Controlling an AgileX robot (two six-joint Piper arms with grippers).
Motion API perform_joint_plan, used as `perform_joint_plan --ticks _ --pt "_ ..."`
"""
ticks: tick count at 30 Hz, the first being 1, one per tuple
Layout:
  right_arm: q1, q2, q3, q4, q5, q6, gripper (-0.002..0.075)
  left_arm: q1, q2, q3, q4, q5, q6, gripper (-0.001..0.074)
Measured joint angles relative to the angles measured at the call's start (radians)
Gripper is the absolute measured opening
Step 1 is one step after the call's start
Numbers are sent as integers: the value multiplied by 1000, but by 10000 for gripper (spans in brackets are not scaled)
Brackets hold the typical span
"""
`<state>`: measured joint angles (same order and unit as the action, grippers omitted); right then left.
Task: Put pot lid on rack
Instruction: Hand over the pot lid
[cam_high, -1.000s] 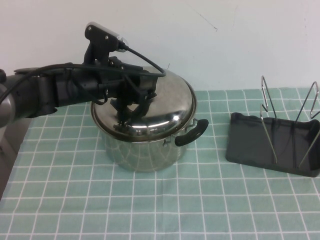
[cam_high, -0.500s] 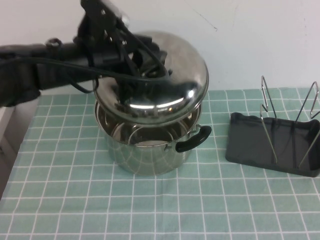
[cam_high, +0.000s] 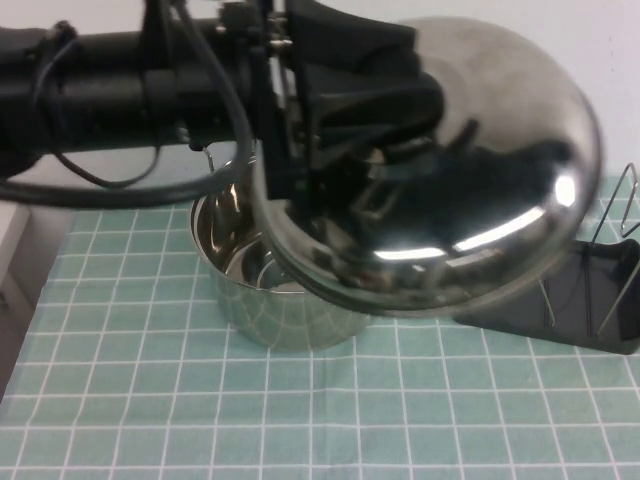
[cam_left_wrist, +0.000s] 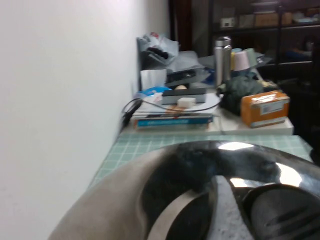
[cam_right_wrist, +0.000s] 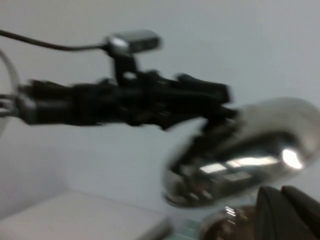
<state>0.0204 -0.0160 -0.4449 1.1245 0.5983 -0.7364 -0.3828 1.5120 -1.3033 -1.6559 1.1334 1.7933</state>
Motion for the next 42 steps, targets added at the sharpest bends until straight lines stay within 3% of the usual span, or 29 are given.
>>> perform_joint_plan --ticks 2,4,8,11,15,27,35,38,40,42 --pt "0 13 0 204 52 -127 23 -55 0 -13 2 2 -19 329" --pt "0 36 -4 320 84 -183 102 -124 0 -31 6 -9 -21 329" --pt "-2 82 -5 397 141 -206 377 -234 0 -70 14 -45 -22 329" --pt "-1 95 -5 409 153 -181 530 -261 0 -113 14 -50 -23 329" --pt "-1 97 -5 412 164 -126 585 -261 -2 -159 14 -71 -56 329" --pt "-2 130 -5 387 -54 14 598 -263 -6 -196 10 -88 -204 329" --pt "-2 333 -15 556 10 -60 571 -339 -3 -197 10 -128 -211 329" --pt "-2 391 -34 565 72 -104 461 -361 10 -197 7 -156 -211 329" --pt "-2 414 -44 572 86 -133 351 -369 28 -198 7 -173 -215 329" --pt "-2 420 -49 574 93 -168 195 -370 51 -200 7 -176 -222 328"
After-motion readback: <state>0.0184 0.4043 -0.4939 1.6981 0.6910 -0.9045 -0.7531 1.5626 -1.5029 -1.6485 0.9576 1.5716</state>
